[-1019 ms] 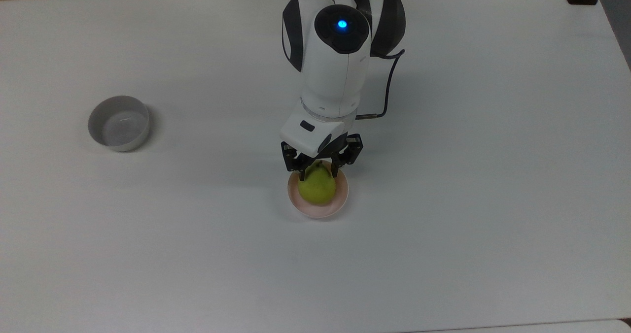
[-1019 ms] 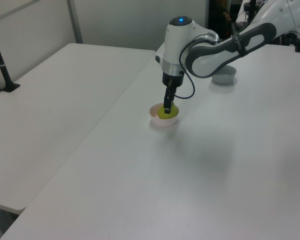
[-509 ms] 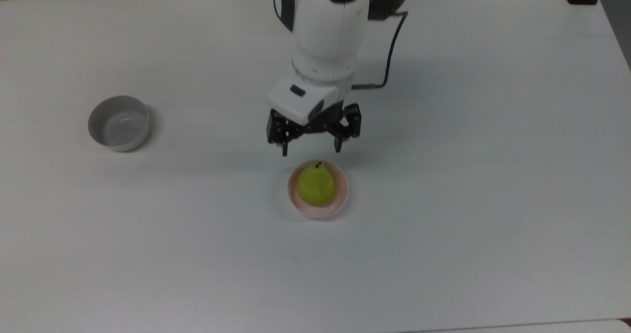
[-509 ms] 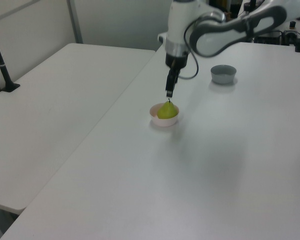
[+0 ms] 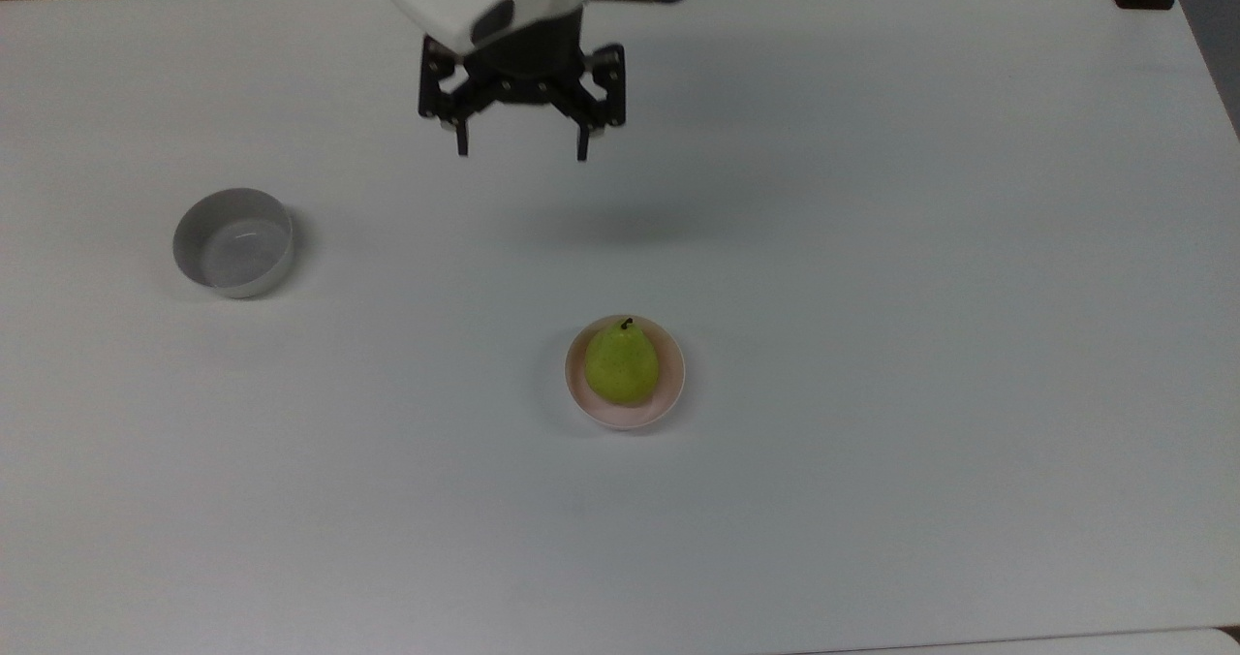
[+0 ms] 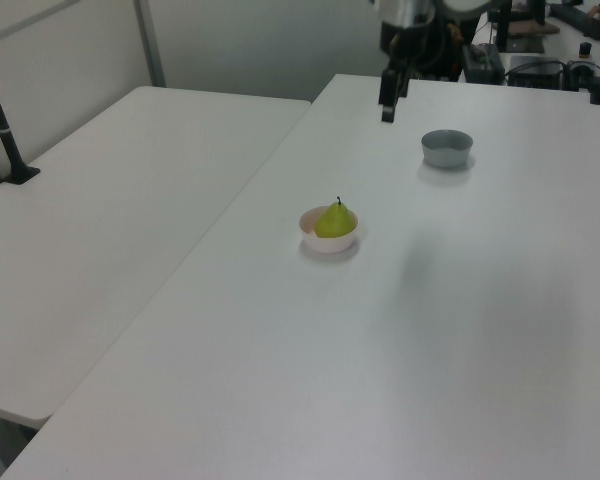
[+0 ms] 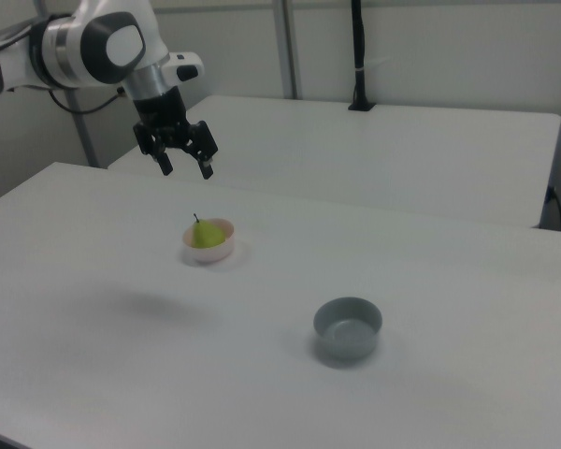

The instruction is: Place the pear in the bowl

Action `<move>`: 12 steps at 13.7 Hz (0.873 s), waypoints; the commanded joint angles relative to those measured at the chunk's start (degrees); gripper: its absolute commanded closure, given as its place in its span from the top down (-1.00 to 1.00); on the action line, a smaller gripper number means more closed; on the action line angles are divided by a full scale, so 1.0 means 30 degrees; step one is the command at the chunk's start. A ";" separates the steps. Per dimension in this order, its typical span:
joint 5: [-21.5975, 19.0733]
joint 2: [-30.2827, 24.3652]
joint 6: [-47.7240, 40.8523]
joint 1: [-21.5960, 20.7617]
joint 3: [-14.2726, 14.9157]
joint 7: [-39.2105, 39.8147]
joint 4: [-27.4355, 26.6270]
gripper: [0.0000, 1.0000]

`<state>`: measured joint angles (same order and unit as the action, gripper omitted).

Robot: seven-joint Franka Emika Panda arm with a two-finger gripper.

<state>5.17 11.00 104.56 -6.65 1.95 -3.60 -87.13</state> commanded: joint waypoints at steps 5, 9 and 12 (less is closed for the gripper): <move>-0.1373 -0.3604 -0.2591 0.0899 -0.0151 0.0671 -0.2656 1.00; -0.1373 -0.3724 -0.3269 0.0781 -0.0123 0.0642 -0.2511 1.00; -0.1373 -0.3665 -0.3211 0.0870 -0.0035 0.0554 -0.2277 1.00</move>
<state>2.16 1.47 95.53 -4.09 1.42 -2.61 -93.02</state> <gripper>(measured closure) 0.000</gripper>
